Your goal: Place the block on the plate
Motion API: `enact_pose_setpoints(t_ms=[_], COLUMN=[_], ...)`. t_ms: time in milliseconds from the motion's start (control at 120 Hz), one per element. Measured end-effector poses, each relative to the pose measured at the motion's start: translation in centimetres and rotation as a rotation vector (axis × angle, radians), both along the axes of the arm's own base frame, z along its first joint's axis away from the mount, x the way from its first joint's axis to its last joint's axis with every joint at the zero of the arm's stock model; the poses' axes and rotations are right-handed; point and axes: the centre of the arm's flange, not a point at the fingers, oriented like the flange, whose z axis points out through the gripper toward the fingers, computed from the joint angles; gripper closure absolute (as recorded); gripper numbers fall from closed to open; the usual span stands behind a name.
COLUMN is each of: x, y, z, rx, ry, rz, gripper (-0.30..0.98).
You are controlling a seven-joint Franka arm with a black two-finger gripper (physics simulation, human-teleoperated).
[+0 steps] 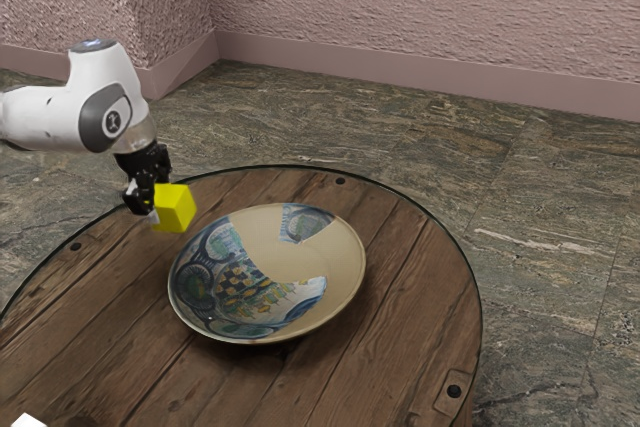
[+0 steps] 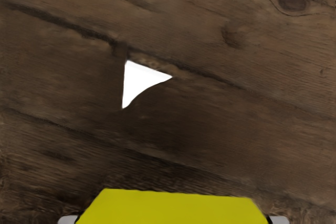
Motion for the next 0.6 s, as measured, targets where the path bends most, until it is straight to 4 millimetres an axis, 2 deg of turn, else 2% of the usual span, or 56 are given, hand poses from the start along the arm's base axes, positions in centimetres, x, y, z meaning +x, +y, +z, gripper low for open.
enact_pose_setpoints(t_ms=[250, 317, 425, 600], x=[0.7, 0.6, 0.3, 0.4], y=[-10.6, -12.8, -15.0, -16.5], z=[-0.2, -0.6, -1.3, -2.9], rx=[-0.019, -0.024, -0.029, -0.034], ry=[0.047, 0.060, 0.079, 0.109], rz=[-0.167, -0.199, -0.223, -0.227], gripper=[0.32, 0.32, 0.32, 0.32])
